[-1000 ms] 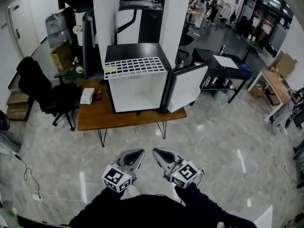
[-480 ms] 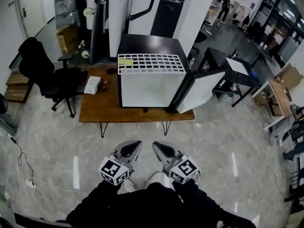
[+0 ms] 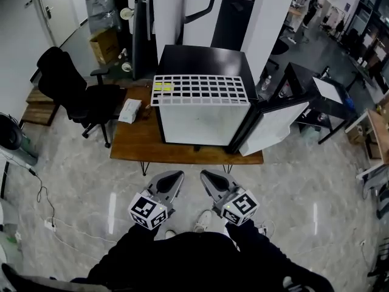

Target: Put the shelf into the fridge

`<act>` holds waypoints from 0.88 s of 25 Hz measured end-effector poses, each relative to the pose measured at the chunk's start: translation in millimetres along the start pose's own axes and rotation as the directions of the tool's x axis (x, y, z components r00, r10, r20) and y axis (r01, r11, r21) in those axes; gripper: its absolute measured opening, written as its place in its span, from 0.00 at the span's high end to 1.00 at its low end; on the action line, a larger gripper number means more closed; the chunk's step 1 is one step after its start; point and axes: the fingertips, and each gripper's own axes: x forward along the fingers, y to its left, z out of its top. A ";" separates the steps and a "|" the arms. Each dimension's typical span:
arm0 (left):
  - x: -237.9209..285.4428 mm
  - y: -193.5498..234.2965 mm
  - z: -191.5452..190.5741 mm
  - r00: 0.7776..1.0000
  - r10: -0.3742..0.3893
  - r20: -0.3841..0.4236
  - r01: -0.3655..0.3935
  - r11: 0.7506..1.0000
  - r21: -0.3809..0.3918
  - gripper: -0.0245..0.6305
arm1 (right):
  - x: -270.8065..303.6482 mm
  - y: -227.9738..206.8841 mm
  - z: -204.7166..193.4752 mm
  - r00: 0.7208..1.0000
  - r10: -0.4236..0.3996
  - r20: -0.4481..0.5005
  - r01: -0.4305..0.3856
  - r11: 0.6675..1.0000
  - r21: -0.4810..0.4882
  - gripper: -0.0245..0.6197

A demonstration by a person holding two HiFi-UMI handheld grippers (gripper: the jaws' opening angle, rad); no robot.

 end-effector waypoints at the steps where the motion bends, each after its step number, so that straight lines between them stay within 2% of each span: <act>1: 11.1 4.2 2.7 1.000 0.014 -0.002 -0.014 1.000 0.001 0.95 | 1.9 -14.0 3.9 1.000 0.006 0.007 -0.006 1.000 0.006 0.95; 6: 60.4 29.3 16.3 0.996 0.092 0.009 -0.092 0.996 -0.024 0.95 | 10.5 -78.9 20.2 0.999 0.025 0.033 -0.027 0.999 0.046 0.95; 9: 81.1 46.2 23.4 0.989 0.146 0.037 -0.141 0.984 -0.112 0.95 | 13.5 -110.2 27.6 0.999 0.029 0.040 -0.032 0.997 0.066 0.95; 12: 93.6 67.0 29.0 0.978 0.194 0.075 -0.173 0.958 -0.228 0.95 | 20.0 -140.3 31.0 0.998 0.000 0.056 -0.008 0.992 0.127 0.95; 15: 97.0 91.8 34.5 0.964 0.231 0.132 -0.161 0.902 -0.400 0.95 | 26.4 -171.1 37.1 0.991 -0.072 0.109 0.036 0.953 0.301 0.89; 17: 99.0 110.0 40.4 0.951 0.249 0.186 -0.119 0.845 -0.521 0.95 | 29.7 -191.8 45.3 0.979 -0.135 0.151 0.059 0.903 0.425 0.75; 19: 101.7 126.8 46.9 0.938 0.258 0.230 -0.069 0.790 -0.609 0.87 | 31.1 -210.8 54.7 0.959 -0.213 0.189 0.086 0.849 0.522 0.67; 22: 100.7 151.4 61.2 0.916 0.273 0.294 0.006 0.724 -0.690 0.74 | 32.6 -230.8 70.6 0.918 -0.310 0.246 0.093 0.774 0.626 0.60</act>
